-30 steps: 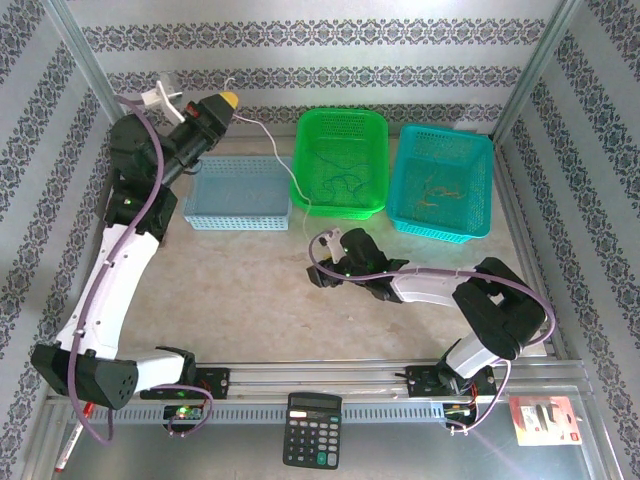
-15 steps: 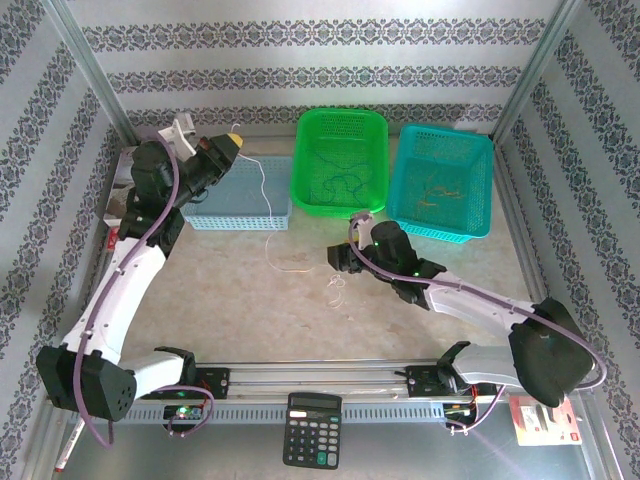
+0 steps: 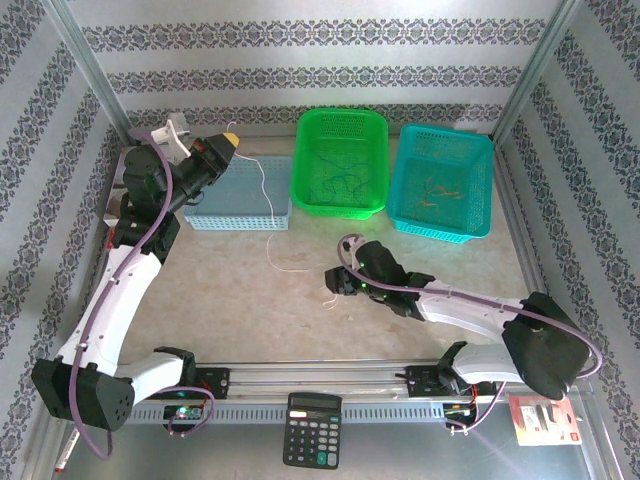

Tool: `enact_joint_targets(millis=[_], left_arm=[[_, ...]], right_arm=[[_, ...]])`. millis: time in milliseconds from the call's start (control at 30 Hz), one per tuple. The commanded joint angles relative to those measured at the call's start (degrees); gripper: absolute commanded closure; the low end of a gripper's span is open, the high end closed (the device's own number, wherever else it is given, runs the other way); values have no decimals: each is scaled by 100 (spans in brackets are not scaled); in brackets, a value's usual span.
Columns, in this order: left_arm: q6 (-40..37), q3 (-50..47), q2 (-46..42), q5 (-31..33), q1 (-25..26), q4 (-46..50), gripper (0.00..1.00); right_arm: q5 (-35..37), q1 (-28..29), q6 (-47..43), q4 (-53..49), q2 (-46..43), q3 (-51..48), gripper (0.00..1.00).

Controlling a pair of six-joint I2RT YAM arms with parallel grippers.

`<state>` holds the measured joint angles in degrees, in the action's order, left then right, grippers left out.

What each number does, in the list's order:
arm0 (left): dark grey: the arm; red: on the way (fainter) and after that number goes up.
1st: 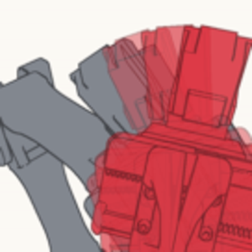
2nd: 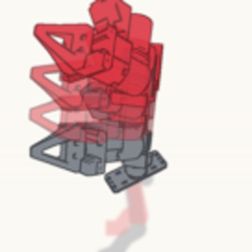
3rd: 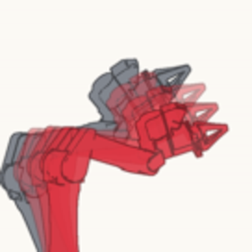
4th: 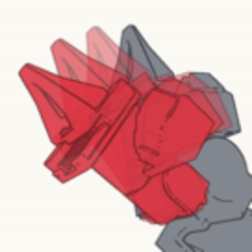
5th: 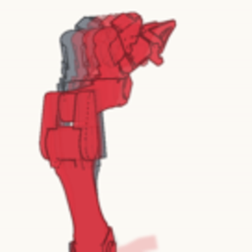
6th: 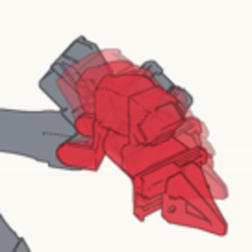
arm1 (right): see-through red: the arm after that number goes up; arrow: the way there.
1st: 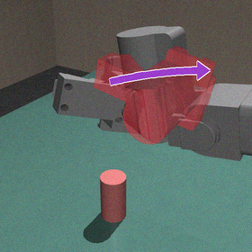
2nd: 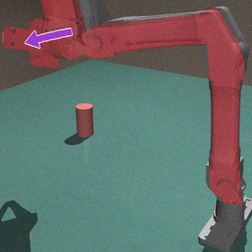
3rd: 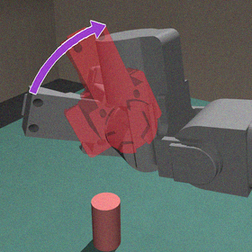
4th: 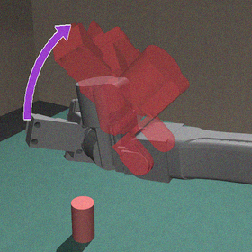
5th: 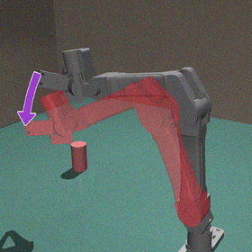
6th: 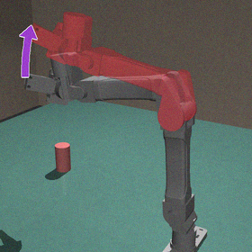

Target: Untangle the cables

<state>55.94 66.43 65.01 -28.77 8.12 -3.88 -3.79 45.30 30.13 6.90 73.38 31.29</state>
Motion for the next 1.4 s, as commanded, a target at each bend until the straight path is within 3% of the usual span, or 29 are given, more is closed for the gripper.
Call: enact_joint_targets(millis=[0,100,267,800,867,967,1000,1167,1367], left_arm=[[-6,-51,-125,-128,-82,-271,100],[0,-69,-141,-111,-84,-293,100],[5,-65,-138,-107,-82,-305,100],[35,-82,-156,-95,-82,-377,100],[31,-90,-156,-93,-82,-389,100],[33,-113,-163,-69,-86,-382,100],[35,-122,-170,-67,-83,-377,100],[-29,-173,-193,-21,-106,-313,100],[-197,-192,-262,100,-196,-166,100]], right_arm=[[265,169,58,-83,120,252,47],[259,240,32,-84,271,329,49],[217,363,-3,-50,436,443,62],[151,515,-3,35,899,563,67],[159,524,-7,44,934,571,73],[151,529,-7,42,920,588,92],[159,526,-16,16,863,589,100],[258,376,-131,-281,314,556,100],[-39,-325,-77,-492,-585,312,100]])
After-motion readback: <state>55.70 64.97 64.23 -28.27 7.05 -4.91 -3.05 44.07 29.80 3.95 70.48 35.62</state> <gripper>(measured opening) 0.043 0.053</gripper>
